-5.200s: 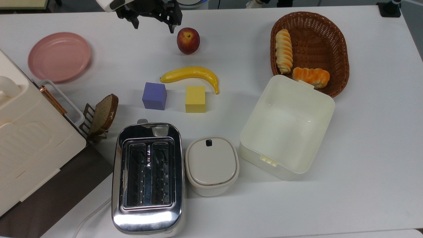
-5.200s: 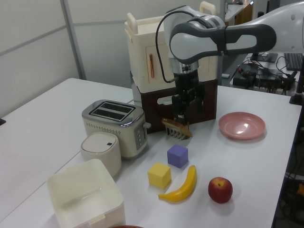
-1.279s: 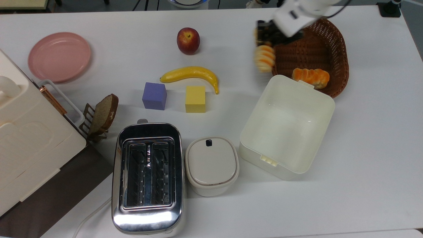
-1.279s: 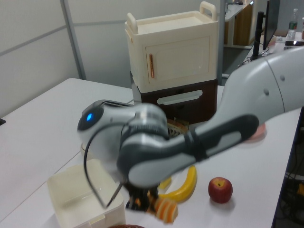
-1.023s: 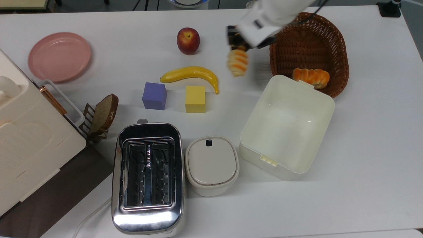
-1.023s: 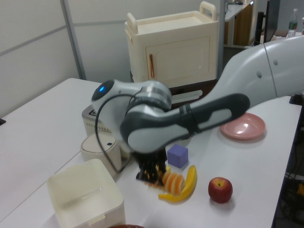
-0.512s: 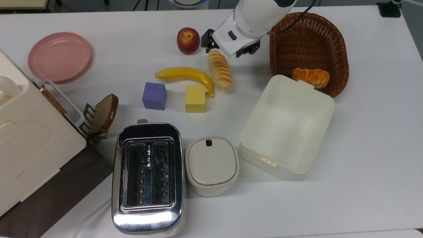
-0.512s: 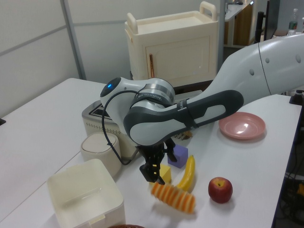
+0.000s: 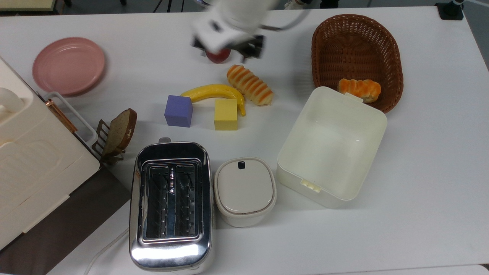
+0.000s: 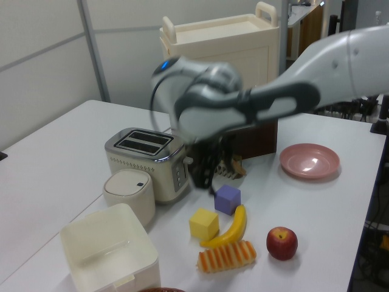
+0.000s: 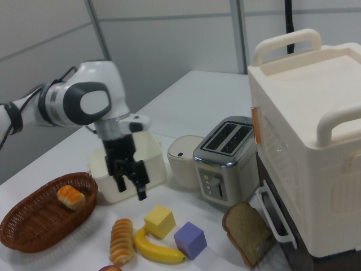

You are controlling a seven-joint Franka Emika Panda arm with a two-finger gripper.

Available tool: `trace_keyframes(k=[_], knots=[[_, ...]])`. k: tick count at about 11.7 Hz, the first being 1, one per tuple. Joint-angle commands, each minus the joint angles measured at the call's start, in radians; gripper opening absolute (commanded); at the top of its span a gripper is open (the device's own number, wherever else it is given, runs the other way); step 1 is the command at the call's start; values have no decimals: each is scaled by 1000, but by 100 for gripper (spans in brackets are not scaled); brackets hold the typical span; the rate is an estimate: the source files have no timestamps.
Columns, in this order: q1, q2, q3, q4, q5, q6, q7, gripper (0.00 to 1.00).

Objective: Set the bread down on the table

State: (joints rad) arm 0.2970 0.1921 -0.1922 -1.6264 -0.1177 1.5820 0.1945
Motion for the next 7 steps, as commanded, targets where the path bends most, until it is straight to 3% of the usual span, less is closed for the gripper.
trace_keyframes(k=[1, 3, 7], knots=[[-197, -127, 22, -23, 104, 3, -145, 100], [-257, -146, 31, -21, 142, 10, -162, 100], [-291, -146, 37, -9, 153, 13, -162, 100]])
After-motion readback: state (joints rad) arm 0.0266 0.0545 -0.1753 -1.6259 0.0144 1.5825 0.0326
